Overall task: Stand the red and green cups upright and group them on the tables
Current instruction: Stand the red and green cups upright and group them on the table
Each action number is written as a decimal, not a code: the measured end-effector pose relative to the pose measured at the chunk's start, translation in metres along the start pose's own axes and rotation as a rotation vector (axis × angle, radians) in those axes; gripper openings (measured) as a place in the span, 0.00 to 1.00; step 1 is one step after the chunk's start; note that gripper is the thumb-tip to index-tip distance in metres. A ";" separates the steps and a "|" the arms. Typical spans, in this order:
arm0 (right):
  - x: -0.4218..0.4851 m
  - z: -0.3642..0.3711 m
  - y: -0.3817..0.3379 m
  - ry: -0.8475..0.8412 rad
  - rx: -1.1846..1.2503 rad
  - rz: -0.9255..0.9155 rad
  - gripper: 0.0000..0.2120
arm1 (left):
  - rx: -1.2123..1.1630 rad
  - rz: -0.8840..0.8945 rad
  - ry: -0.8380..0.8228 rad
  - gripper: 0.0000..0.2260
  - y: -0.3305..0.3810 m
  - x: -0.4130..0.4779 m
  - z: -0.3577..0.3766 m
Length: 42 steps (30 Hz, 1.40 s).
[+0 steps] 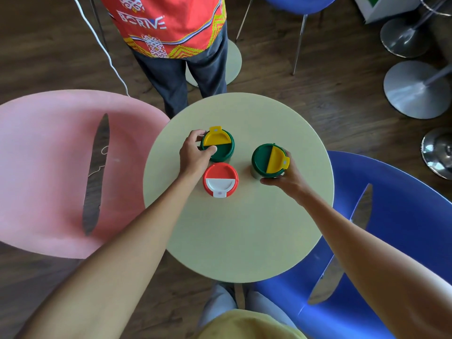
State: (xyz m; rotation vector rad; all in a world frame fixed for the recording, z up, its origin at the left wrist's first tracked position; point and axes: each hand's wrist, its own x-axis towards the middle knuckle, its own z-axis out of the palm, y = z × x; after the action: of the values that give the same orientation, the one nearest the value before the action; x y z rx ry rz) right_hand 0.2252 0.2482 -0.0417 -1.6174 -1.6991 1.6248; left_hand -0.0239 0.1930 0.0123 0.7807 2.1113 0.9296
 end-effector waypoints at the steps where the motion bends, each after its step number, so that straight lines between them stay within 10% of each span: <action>1: 0.001 -0.001 0.001 -0.005 -0.001 -0.002 0.46 | -0.019 -0.029 -0.009 0.20 -0.002 0.000 -0.001; 18: 0.004 -0.006 -0.022 -0.241 0.110 0.088 0.47 | -0.186 -0.270 -0.120 0.23 -0.024 -0.001 -0.005; 25: -0.003 0.016 -0.030 -0.047 0.296 0.185 0.32 | -0.184 -0.258 -0.125 0.22 -0.021 -0.005 -0.006; 42: 0.000 0.038 -0.041 -0.067 0.244 0.185 0.35 | -0.207 -0.242 -0.095 0.17 -0.029 0.001 -0.002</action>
State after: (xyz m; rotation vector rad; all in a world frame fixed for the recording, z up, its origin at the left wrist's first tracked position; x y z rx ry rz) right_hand 0.1741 0.2396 -0.0203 -1.6544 -1.3491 1.9085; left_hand -0.0328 0.1771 -0.0101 0.4439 1.9387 0.9407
